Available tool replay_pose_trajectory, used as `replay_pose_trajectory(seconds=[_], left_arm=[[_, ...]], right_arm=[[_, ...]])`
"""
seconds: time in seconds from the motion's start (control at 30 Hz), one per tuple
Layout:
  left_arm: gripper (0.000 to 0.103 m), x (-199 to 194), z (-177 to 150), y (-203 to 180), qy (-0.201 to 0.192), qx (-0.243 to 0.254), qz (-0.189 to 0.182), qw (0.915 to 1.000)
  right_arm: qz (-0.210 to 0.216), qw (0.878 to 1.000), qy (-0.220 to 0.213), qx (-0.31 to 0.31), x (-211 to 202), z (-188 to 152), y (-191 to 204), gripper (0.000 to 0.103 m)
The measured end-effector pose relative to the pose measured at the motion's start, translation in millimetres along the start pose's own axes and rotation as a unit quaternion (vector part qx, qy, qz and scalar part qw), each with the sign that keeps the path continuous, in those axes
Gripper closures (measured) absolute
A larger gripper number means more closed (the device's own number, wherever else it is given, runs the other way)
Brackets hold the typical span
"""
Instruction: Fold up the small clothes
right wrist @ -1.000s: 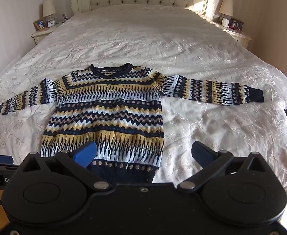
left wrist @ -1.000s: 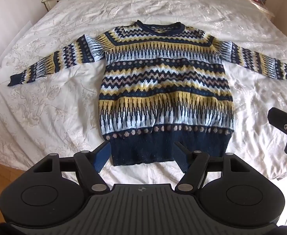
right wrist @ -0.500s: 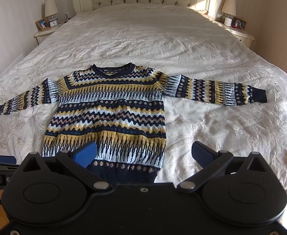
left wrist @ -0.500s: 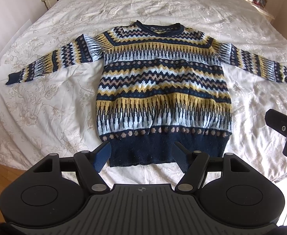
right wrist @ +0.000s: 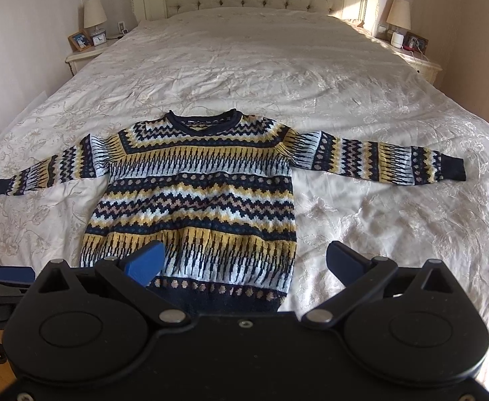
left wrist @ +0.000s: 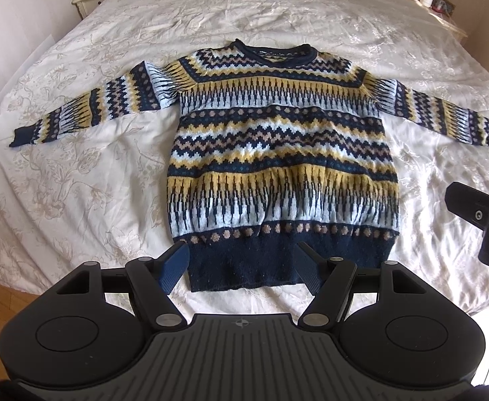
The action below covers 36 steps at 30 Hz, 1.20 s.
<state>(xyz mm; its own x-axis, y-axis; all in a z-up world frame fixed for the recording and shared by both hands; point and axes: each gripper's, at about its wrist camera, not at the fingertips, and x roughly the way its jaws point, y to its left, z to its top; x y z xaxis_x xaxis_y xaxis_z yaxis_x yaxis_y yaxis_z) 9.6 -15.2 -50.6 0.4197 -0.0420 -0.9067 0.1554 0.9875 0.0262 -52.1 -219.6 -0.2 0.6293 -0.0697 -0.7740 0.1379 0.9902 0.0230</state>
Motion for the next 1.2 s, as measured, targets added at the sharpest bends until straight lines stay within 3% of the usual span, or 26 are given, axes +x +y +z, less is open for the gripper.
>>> replay_pose_trajectory(seconds=[0.43, 0.57, 1.2], left_arm=[[0.034, 8, 9, 0, 0.006, 0.003, -0.03, 0.9995], [0.027, 11, 10, 0, 0.01, 0.006, -0.024, 0.9996], [0.027, 31, 24, -2, 0.035, 0.0, 0.023, 0.9991]], right_arm=[[0.027, 1.0, -0.004, 0.014, 13, 6, 4, 0.0], [0.028, 0.999, 0.002, 0.017, 18, 7, 4, 0.0], [0.07, 0.997, 0.028, 0.001, 49, 15, 2, 0.0]])
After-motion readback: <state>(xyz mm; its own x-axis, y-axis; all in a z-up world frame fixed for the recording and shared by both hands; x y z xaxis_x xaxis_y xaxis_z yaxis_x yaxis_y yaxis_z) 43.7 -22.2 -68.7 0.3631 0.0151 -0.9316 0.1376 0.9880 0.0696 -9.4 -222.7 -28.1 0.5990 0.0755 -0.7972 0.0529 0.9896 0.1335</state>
